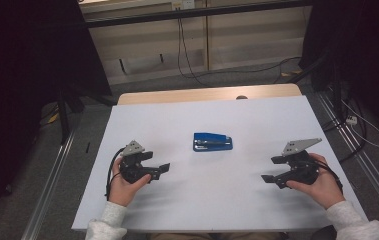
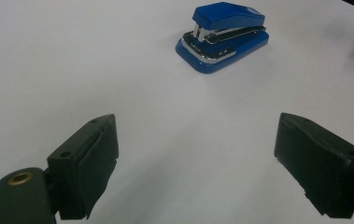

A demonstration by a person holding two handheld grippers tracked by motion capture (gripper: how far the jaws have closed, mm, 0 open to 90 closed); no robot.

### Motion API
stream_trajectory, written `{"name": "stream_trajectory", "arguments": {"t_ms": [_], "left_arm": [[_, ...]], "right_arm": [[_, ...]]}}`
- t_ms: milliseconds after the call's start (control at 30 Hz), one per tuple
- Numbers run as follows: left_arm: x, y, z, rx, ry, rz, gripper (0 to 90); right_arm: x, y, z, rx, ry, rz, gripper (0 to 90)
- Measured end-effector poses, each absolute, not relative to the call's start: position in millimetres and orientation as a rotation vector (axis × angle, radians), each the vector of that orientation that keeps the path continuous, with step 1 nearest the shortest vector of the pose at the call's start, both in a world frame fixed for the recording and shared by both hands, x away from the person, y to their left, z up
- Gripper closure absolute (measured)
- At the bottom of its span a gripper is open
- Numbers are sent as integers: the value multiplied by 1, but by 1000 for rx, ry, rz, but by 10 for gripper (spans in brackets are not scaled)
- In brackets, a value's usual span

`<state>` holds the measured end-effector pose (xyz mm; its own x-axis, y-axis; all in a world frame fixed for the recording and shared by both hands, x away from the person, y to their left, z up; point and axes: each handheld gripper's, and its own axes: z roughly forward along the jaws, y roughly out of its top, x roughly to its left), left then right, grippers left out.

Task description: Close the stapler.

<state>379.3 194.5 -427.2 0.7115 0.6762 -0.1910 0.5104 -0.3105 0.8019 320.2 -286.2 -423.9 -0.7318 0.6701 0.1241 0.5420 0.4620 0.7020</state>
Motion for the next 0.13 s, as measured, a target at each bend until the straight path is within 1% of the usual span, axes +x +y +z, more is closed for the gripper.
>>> {"name": "stream_trajectory", "arguments": {"t_ms": [133], "left_arm": [[374, 204, -427, 1980, 911, 229, 127]], "right_arm": [[315, -288, -424, 1053, 2540, 1116, 208]]}}
